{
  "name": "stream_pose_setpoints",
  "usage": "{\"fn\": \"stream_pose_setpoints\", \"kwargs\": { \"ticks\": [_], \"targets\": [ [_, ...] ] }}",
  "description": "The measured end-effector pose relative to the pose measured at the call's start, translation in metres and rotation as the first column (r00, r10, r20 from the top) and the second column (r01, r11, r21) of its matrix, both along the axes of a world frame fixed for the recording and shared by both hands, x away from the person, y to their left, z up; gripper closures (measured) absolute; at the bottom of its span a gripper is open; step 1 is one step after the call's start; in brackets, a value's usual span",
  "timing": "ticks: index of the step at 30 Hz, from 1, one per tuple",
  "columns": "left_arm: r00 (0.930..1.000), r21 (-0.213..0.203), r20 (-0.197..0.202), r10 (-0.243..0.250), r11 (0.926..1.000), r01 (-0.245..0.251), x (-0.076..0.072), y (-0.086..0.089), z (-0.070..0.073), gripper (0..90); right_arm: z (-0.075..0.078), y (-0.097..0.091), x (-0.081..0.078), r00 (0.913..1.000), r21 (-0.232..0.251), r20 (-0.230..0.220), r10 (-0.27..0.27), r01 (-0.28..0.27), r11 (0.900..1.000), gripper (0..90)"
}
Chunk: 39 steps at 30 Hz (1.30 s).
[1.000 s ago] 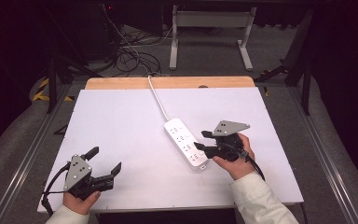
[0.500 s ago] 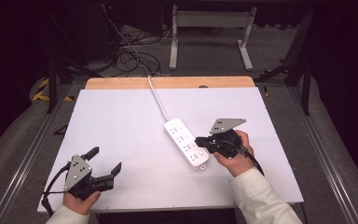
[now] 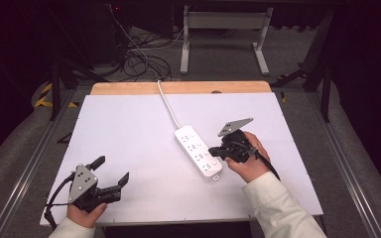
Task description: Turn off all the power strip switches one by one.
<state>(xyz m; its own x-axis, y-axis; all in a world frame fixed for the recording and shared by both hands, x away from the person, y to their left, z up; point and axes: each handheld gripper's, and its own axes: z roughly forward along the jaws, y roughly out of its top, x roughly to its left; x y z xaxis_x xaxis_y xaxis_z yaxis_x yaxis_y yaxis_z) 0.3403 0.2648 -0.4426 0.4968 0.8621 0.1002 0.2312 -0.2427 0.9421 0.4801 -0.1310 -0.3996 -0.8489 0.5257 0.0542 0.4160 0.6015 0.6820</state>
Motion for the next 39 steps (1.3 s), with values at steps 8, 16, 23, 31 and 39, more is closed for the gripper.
{"fn": "stream_pose_setpoints", "kwargs": {
  "ticks": [8, 16, 23, 31, 39],
  "targets": [
    [1.0, 0.003, -0.003, 0.002, 1.0, -0.002, 0.0, 0.0, 0.0, 11.8, -0.009, 0.007, 0.009, 0.994, -0.091, -0.084, -0.071, 0.063, 0.9939, 90.0],
    [1.0, 0.003, -0.003, 0.004, 1.0, -0.004, 0.0, -0.001, -0.001, 11.8, -0.017, 0.012, 0.017, 0.9881, -0.167, -0.124, -0.09, 0.069, 0.9835, 90.0],
    [1.0, 0.012, -0.007, 0.006, 0.9999, -0.006, 0.0, -0.001, -0.001, 11.8, -0.021, 0.016, 0.019, 0.9852, -0.204, -0.144, -0.094, 0.063, 0.977, 90.0],
    [1.0, 0.014, -0.006, 0.008, 0.9999, -0.008, 0.0, -0.001, -0.001, 11.9, -0.027, 0.021, 0.02, 0.9842, -0.261, -0.153, -0.09, 0.048, 0.9643, 90.0],
    [0.9999, 0.016, -0.005, 0.01, 0.9998, -0.009, 0.0, -0.001, -0.001, 12.0, -0.029, 0.024, 0.019, 0.9857, -0.274, -0.142, -0.09, 0.048, 0.9606, 90.0]
  ]
}}
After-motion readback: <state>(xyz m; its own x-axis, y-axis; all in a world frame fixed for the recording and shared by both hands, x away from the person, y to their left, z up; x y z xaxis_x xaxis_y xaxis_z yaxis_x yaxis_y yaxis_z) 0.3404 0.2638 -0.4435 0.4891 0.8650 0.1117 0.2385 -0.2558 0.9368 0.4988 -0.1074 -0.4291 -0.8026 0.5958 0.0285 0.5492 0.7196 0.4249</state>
